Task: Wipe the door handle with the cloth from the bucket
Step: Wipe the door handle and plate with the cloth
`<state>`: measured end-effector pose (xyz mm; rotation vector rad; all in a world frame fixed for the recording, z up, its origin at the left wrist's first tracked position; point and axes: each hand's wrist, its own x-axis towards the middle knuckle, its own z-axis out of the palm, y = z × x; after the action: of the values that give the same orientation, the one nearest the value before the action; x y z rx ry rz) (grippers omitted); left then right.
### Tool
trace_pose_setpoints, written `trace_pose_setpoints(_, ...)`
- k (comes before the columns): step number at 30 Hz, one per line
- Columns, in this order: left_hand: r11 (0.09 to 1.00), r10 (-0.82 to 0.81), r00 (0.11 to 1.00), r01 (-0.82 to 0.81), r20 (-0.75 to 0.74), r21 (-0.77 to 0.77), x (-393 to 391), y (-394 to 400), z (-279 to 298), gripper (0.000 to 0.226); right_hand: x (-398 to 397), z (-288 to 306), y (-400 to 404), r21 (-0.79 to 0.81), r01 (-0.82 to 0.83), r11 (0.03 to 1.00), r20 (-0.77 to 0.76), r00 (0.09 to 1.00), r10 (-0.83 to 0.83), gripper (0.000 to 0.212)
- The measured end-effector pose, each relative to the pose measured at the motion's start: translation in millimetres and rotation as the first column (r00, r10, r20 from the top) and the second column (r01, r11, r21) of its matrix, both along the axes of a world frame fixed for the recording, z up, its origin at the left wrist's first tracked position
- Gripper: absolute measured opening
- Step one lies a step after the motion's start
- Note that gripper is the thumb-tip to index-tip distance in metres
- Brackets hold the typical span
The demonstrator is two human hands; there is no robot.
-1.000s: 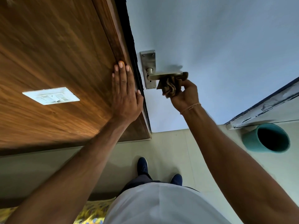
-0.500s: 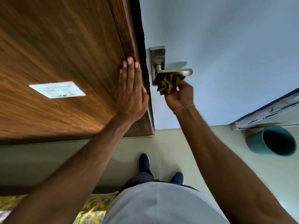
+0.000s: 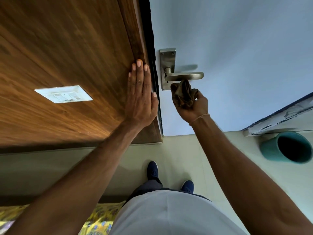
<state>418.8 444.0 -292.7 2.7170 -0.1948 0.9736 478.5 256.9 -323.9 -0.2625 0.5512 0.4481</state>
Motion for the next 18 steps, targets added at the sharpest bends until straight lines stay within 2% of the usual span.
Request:
trace_pose_setpoints(2, 1.000, 0.002, 1.000, -0.002, 0.000, 0.007, -1, 1, 0, 0.070, -8, -2, 2, 0.010, -0.029, 1.000, 0.012, 0.999, 0.029, 0.061)
trace_pose_setpoints(4, 1.000, 0.005, 1.000, -0.005, 0.002, 0.014, -1, 2, 1, 0.071, -16, 1, 3, -0.047, -0.104, 0.993, 0.085, 0.991, 0.108, 0.066)
trace_pose_setpoints(8, 1.000, 0.009, 1.000, -0.009, -0.005, 0.018, -2, 1, 0, 0.071, -21, 6, 7, -0.200, -0.198, 0.960, 0.182, 0.955, 0.235, 0.041)
trace_pose_setpoints(11, 1.000, 0.020, 1.000, -0.020, -0.014, 0.013, -1, 0, 0, 0.071, -22, -2, 8, -0.222, -0.191, 0.956, 0.126, 0.967, 0.222, 0.033)
trace_pose_setpoints(13, 1.000, 0.022, 1.000, -0.021, -0.009, 0.009, -1, -1, 0, 0.071, -24, -5, 10, -0.151, -0.134, 0.980, 0.052, 0.988, 0.143, 0.035)
trace_pose_setpoints(16, 1.000, 0.017, 1.000, -0.017, -0.003, 0.004, -2, -1, 0, 0.071, -26, -14, 14, -0.135, -0.139, 0.981, -0.045, 0.990, 0.134, 0.053)
trace_pose_setpoints(18, 1.000, 0.017, 1.000, -0.017, -0.001, 0.005, -2, 0, 1, 0.071, -28, -13, 16, -0.155, -0.164, 0.974, -0.056, 0.986, 0.157, 0.059)
